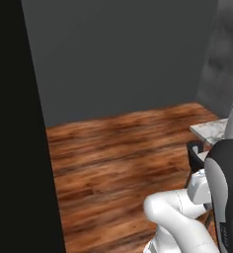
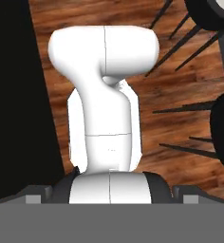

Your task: Pick the mug on the counter and place it in the cabinet with the handle facing the right, like the mugs already inside.

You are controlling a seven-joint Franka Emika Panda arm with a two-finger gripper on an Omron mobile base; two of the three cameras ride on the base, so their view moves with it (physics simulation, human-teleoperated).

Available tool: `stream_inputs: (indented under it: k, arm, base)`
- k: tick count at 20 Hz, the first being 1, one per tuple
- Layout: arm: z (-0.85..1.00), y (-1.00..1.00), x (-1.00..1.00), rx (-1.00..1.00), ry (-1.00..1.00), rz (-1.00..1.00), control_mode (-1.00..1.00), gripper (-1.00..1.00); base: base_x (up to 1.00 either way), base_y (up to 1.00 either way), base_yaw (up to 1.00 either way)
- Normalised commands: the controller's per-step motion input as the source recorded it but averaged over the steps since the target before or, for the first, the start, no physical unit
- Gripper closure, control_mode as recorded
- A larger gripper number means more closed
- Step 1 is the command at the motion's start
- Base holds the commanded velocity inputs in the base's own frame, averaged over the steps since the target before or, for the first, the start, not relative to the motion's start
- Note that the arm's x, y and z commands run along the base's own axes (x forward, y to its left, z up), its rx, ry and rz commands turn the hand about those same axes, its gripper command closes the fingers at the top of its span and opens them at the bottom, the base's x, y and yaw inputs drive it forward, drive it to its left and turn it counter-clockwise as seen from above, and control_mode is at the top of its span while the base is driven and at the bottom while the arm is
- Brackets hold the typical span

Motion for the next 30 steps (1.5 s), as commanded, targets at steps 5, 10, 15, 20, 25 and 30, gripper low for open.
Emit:
stream_inputs:
  k: [5,10,15,20,25,30]
  arm:
    - [0.00,0.00,0.00,0.00,0.00,0.00,1.00,-1.00]
    - [0.00,0.00,0.00,0.00,0.00,0.00,1.00,-1.00]
    - [0.00,0.00,0.00,0.00,0.00,0.00,1.00,-1.00]
    - [0.00,0.00,0.00,0.00,0.00,0.00,1.00,-1.00]
    - [0.00,0.00,0.00,0.00,0.00,0.00,1.00,-1.00]
    - [0.00,0.00,0.00,0.00,0.00,0.00,1.00,-1.00]
  base:
    - [0.83,0.37,-0.08]
    - [0.84,0.40,-0.10]
    - [0.81,0.42,-0.11]
    - [0.80,0.44,-0.12]
    - [0.74,0.38,-0.14]
    - [0.67,0.34,-0.16]
